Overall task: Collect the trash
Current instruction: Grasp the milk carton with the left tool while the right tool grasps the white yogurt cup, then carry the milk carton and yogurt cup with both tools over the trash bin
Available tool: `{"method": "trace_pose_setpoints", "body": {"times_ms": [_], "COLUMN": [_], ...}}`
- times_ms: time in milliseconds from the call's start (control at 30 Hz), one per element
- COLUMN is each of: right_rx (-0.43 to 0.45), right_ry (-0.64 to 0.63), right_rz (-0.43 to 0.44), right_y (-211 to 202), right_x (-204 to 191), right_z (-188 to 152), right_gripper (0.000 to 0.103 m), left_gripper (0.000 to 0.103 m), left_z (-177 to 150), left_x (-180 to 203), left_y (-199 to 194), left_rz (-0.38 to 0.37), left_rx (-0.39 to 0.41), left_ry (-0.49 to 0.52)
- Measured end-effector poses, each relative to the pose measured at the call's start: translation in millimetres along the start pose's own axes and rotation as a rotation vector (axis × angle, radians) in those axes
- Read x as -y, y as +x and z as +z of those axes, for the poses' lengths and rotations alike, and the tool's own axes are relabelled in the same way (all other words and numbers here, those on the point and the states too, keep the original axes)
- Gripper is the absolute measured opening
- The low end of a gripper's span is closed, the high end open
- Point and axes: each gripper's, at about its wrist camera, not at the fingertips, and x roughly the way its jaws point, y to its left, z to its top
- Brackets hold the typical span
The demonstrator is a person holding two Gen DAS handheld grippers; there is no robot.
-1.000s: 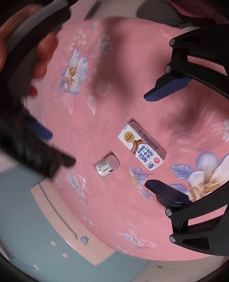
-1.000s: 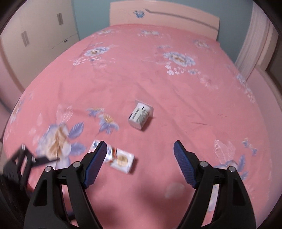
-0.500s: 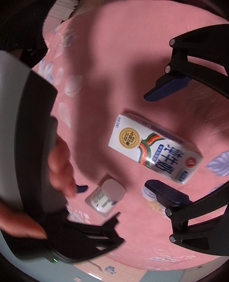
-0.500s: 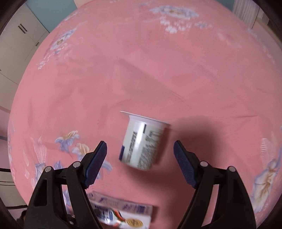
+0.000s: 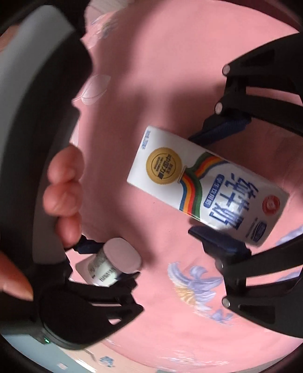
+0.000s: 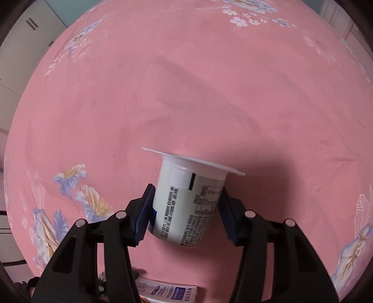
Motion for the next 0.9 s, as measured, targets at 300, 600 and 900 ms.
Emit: {"method": "trace_pose_setpoints", "body": {"times_ms": [300,600,900], "right_rx": [0.048,0.113,0.216], "right_ry": [-0.034,-0.189,-0.324], "right_rz": [0.006,-0.077,-0.127], "right_y": [-25,-85,-176], "right_x": [3,0,10], "right_z": [-25,-84,-180], "right_gripper": [0.053,0.053,0.053], "left_gripper": [0.05,0.048,0.048], "left_z": [-4,-6,-14], "left_x": [21,57,62], "left_y": [-17,-51,-136], "left_rz": [0.067,0.128,0.264], "left_rx": [-0.051,-0.084,-0.04], "left_ry": [-0.159,-0.298,-0.43]}}
